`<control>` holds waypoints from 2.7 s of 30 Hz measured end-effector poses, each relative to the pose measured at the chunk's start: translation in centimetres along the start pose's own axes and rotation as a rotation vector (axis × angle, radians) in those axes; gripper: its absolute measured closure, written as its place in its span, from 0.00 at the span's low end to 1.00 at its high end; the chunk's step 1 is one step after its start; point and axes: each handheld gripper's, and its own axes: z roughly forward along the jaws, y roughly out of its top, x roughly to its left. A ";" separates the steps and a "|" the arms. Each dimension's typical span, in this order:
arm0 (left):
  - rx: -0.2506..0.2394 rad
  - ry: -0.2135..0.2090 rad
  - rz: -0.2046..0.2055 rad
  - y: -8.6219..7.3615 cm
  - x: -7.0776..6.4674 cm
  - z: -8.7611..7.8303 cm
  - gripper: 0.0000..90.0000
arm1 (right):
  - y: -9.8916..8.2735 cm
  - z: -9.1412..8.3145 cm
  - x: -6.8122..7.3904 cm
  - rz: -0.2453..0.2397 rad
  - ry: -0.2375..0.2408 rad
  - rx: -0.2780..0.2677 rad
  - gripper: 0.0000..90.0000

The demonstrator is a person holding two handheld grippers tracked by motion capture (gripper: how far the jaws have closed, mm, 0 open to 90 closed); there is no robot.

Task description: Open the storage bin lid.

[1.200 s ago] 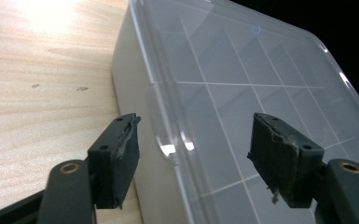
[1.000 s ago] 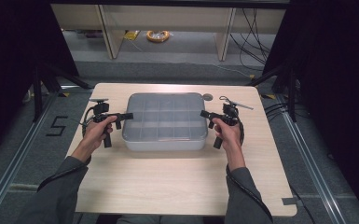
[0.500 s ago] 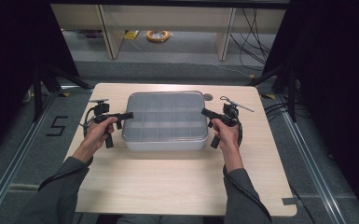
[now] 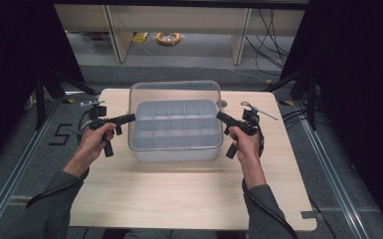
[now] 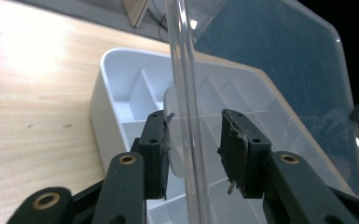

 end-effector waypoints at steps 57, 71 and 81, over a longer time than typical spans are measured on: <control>0.116 -0.102 0.135 -15.5 -3.5 -9.5 0.71 | -13.6 -12.4 -0.8 -0.038 0.003 0.116 0.75; 0.168 -0.095 0.152 -17.7 -3.7 -10.2 0.70 | -15.9 -13.5 -1.0 -0.048 -0.025 0.149 0.74; 0.206 -0.077 0.145 -18.6 -3.9 -10.4 0.68 | -16.7 -13.6 -1.2 -0.064 -0.046 0.169 0.73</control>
